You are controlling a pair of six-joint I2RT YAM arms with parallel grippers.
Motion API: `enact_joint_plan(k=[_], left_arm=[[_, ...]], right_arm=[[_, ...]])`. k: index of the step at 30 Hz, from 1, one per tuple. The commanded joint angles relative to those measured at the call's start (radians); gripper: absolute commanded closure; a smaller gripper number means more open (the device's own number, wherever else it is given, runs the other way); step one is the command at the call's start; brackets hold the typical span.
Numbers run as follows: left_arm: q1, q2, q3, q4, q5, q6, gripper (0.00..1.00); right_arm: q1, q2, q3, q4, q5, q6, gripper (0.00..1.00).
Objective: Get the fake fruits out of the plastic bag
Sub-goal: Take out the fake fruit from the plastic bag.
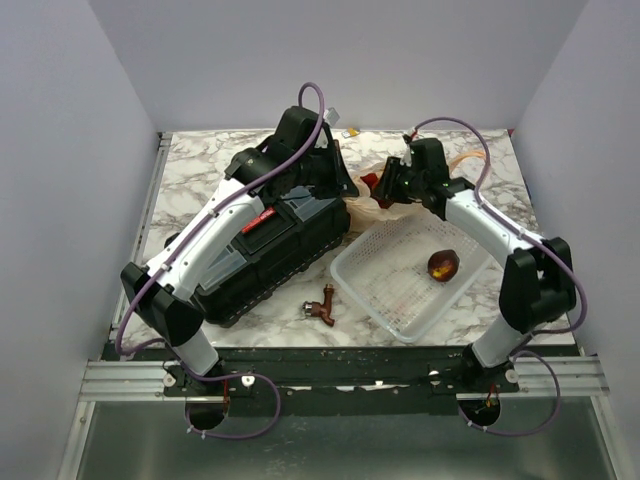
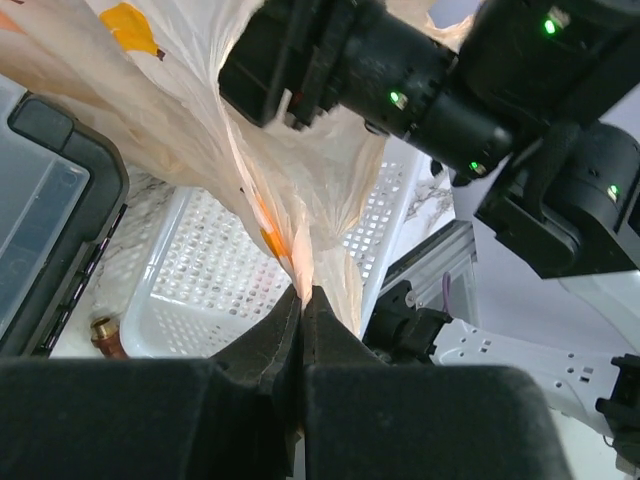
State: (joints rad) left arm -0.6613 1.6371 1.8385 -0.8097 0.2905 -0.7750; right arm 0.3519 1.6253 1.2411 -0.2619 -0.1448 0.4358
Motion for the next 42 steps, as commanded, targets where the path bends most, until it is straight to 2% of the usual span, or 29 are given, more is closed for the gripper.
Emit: enact_joint_plan(k=[1, 4, 8, 15, 18, 23, 25, 28, 34, 37, 40, 42], left_arm=[[0.007, 0.026, 0.052, -0.019, 0.024, -0.003, 1.00], [0.017, 0.064, 0.113, -0.052, 0.031, -0.005, 1.00], [0.023, 0.104, 0.188, -0.099, 0.031, 0.006, 1.00], [0.035, 0.108, 0.143, -0.104, 0.051, 0.005, 1.00], [0.036, 0.111, 0.111, -0.106, 0.059, 0.000, 1.00], [0.037, 0.112, 0.074, -0.117, 0.066, 0.002, 1.00], [0.037, 0.109, 0.065, -0.120, 0.065, 0.002, 1.00], [0.038, 0.106, 0.054, -0.120, 0.058, -0.002, 1.00], [0.038, 0.089, 0.039, -0.134, 0.025, 0.004, 1.00], [0.040, 0.067, 0.004, -0.138, 0.000, 0.005, 1.00], [0.043, 0.042, -0.039, -0.137, -0.027, 0.002, 1.00], [0.045, 0.027, -0.063, -0.143, -0.054, -0.002, 1.00]], right_arm=[[0.001, 0.119, 0.112, 0.015, 0.019, -0.050, 0.55], [0.001, 0.170, 0.136, 0.022, 0.035, -0.057, 0.50], [0.001, 0.221, 0.172, 0.019, 0.070, -0.078, 0.34], [0.004, 0.325, 0.207, 0.047, 0.081, -0.090, 0.16], [0.005, 0.383, 0.234, 0.048, 0.085, -0.091, 0.13], [0.009, 0.457, 0.274, 0.027, 0.121, -0.088, 0.13], [0.008, 0.473, 0.291, 0.024, 0.122, -0.085, 0.16], [0.009, 0.487, 0.323, 0.013, 0.117, -0.081, 0.36], [0.008, 0.449, 0.374, -0.055, 0.126, -0.051, 0.69], [0.008, 0.377, 0.352, -0.061, 0.118, -0.037, 0.79], [0.008, 0.307, 0.329, -0.066, 0.133, -0.035, 0.95], [0.009, 0.269, 0.324, -0.076, 0.139, -0.035, 0.98]])
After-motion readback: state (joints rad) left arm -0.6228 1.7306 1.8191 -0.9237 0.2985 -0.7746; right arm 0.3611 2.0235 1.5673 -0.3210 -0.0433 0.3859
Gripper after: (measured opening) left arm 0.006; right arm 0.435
